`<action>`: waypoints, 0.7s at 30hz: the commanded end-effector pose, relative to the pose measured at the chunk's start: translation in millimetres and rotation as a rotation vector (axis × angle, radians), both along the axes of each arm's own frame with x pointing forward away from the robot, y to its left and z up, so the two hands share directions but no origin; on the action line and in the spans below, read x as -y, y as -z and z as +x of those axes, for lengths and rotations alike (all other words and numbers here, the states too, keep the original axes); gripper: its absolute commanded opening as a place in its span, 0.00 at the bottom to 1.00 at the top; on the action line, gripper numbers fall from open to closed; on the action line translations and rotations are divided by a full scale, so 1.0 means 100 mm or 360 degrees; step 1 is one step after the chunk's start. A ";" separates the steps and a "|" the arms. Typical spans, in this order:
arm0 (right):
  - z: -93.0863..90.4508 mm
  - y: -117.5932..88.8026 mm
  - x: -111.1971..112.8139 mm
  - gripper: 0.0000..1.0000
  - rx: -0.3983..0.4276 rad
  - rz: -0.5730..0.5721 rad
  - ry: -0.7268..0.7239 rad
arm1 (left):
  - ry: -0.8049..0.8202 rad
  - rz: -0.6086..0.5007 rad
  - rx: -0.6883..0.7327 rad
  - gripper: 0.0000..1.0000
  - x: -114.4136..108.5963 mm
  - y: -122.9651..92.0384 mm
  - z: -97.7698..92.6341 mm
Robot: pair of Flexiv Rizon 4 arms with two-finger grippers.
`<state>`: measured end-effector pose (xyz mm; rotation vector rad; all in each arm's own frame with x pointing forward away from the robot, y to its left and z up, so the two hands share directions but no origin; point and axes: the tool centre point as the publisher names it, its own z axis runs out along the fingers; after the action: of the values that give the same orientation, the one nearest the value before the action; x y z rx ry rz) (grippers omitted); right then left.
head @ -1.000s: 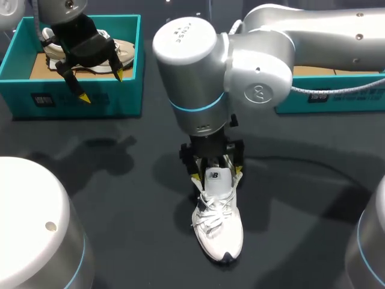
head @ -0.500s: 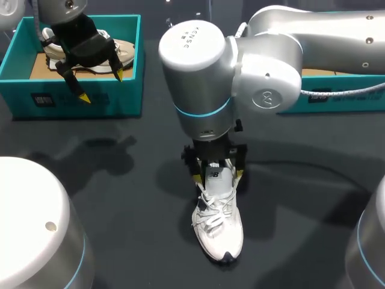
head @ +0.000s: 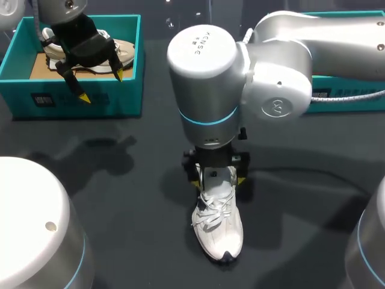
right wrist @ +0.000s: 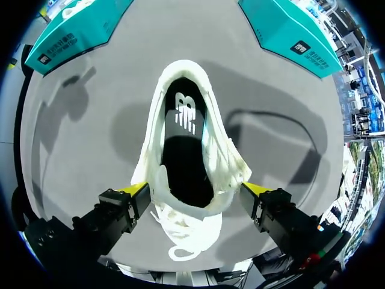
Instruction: Take the shoe out of the shoebox, open the shoe tongue, remove and reinsert the insole, then place the shoe into the shoebox
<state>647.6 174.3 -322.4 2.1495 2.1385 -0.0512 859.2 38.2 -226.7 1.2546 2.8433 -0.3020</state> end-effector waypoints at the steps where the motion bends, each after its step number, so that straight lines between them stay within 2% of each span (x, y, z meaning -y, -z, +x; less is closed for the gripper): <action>1: -0.14 -0.07 0.01 1.00 0.0041 0.0027 -0.0010 | 0.0001 0.0004 0.0002 1.00 0.00 0.00 0.00; 7: -0.40 -0.14 -0.01 0.99 0.0055 0.0051 0.0017 | 0.0001 0.0004 0.0002 1.00 0.00 0.00 0.00; 12: -0.58 -0.23 -0.07 0.89 0.0070 0.0030 0.0022 | 0.0001 0.0004 0.0002 1.00 0.00 0.00 0.00; 16: -0.72 -0.27 -0.13 0.75 0.0109 0.0013 0.0008 | 0.0001 0.0004 0.0002 1.00 0.00 0.00 0.00; 17: -0.75 -0.28 -0.14 0.56 0.0112 0.0013 0.0005 | 0.0001 0.0004 0.0002 1.00 0.00 0.00 0.00; 18: -0.78 -0.28 -0.14 0.50 0.0113 0.0013 0.0004 | 0.0001 0.0004 0.0002 1.00 0.00 0.00 0.00; 21: -0.85 -0.26 -0.14 0.46 0.0121 0.0020 -0.0002 | 0.0001 0.0004 0.0002 1.00 0.00 0.00 0.00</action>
<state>576.8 175.7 -291.4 2.0793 2.2511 -0.0059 859.2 38.2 -226.7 1.2545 2.8433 -0.3020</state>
